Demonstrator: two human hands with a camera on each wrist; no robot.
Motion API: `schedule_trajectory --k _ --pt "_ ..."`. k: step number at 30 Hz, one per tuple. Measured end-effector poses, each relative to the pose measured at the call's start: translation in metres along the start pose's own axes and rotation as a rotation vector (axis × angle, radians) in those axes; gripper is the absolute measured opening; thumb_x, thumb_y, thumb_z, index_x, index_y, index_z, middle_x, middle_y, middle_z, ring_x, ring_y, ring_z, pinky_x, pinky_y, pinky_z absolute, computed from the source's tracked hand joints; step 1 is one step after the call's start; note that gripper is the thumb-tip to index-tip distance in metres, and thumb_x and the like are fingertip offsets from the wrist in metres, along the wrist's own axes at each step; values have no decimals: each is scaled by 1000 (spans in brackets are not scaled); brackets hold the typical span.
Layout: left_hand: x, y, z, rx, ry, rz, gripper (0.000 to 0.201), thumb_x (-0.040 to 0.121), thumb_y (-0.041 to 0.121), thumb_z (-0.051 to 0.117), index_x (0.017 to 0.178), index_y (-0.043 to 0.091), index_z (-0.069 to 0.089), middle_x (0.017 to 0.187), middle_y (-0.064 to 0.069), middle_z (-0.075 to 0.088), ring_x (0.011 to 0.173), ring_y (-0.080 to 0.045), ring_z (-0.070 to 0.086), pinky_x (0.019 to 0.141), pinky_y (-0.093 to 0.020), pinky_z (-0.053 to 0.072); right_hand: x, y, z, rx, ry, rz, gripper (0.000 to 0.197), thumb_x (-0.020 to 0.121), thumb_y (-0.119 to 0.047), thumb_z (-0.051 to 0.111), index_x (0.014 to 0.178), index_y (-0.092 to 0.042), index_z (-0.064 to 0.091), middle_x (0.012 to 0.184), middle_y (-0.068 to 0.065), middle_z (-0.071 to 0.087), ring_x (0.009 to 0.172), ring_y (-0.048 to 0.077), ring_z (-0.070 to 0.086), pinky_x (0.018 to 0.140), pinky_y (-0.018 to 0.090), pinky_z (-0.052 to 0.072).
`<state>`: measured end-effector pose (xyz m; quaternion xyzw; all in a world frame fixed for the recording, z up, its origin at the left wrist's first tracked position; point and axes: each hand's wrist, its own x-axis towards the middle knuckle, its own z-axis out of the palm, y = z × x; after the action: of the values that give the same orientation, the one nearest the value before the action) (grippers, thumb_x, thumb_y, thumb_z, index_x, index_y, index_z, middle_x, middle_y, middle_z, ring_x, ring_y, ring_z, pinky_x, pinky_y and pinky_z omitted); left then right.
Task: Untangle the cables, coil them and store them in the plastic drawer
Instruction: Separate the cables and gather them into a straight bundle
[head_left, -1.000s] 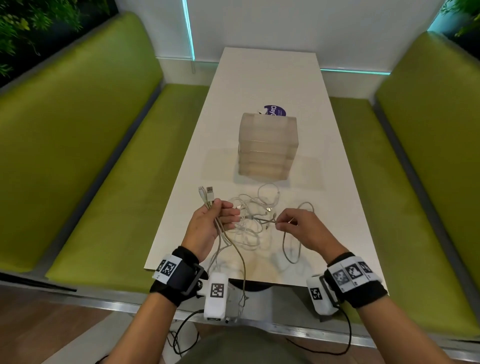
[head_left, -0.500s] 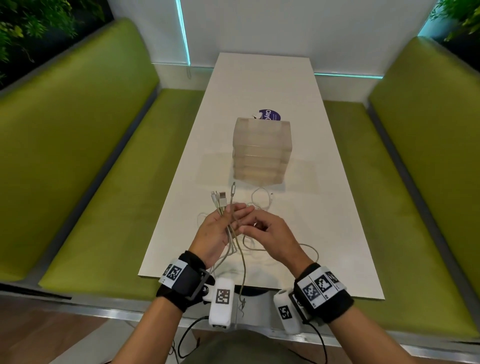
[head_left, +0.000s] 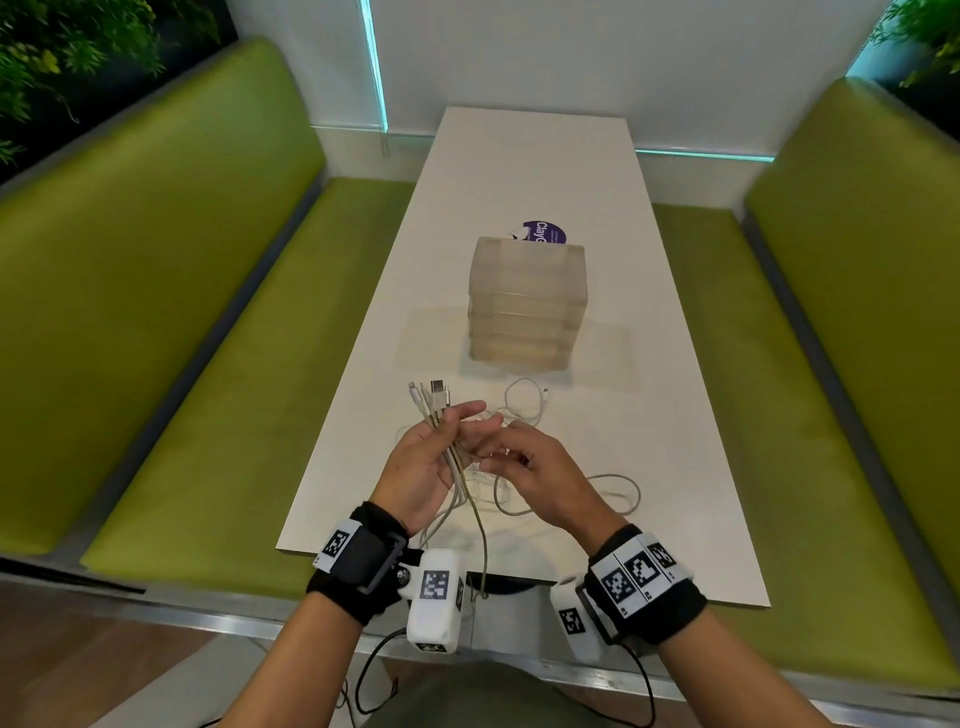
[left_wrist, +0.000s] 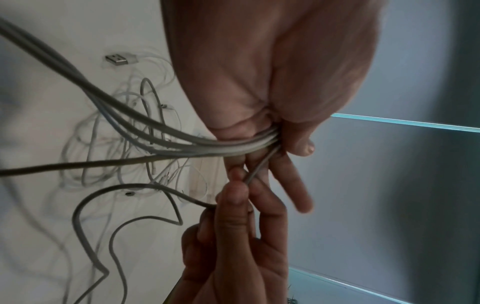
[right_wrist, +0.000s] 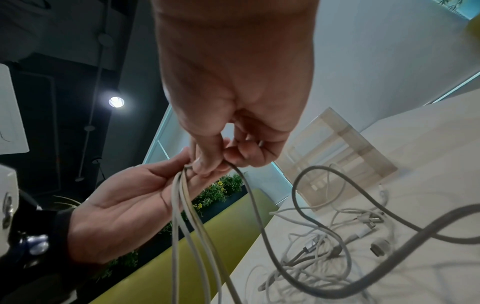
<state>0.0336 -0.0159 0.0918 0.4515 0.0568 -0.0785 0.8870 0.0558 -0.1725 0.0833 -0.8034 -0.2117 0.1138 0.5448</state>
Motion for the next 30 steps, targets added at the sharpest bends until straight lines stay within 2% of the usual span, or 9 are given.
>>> schedule_trajectory --k 3,5,7,9,11,14,20,26,30 --pt "0 4 3 -58 55 33 28 92 25 43 87 2 57 57 -1 59 95 -25 70 89 -37 54 -1 2 -2 -96 -168 106 9 90 -26 63 84 -19 61 79 -13 57 59 -1 47 59 13 37" --pt "1 15 4 -105 97 86 26 97 25 38 87 6 52 46 3 46 73 -20 71 87 -40 56 -1 10 -7 -290 -385 170 14 93 -34 57 85 -22 56 79 -16 57 61 -6 47 60 13 36" --pt "3 33 1 -108 140 150 25 98 25 36 85 10 50 44 7 40 48 -10 56 66 -30 58 -3 21 -14 -343 -483 210 16 97 -35 49 87 -24 55 84 -14 63 71 -5 50 68 20 38" --pt "4 49 -6 -107 161 219 23 96 27 39 83 12 50 45 9 37 40 -4 37 47 -19 43 -4 28 -25 -300 -400 223 17 98 -33 46 85 -27 55 86 -11 69 75 3 57 70 26 42" --pt "3 61 -16 -115 189 288 26 99 27 36 83 13 51 47 10 36 40 -3 29 43 -16 32 0 30 -38 -321 -344 200 16 97 -33 48 83 -28 55 78 -9 69 73 10 59 69 28 44" --pt "1 69 -33 -101 261 350 30 102 28 34 82 14 51 49 10 35 41 -4 26 43 -17 27 4 27 -55 -291 -293 179 17 97 -28 50 85 -22 61 73 -7 60 68 7 54 67 22 42" --pt "3 29 -25 235 284 143 35 101 33 36 94 8 59 54 8 31 46 -7 25 48 -21 24 7 -10 -45 310 -17 87 15 99 -9 47 86 -7 53 67 5 48 60 17 49 59 23 43" --pt "1 3 13 295 166 37 55 81 52 54 115 9 59 54 8 27 49 -8 22 50 -23 22 10 -27 -20 177 -123 -24 14 97 -10 51 85 -7 57 60 -6 44 55 10 39 54 21 35" --pt "1 5 18 306 174 17 35 86 43 58 87 9 64 47 8 33 45 -8 25 46 -21 23 6 -27 -14 61 -144 -33 15 95 -9 53 81 -12 57 60 -21 54 57 -4 47 58 10 33"
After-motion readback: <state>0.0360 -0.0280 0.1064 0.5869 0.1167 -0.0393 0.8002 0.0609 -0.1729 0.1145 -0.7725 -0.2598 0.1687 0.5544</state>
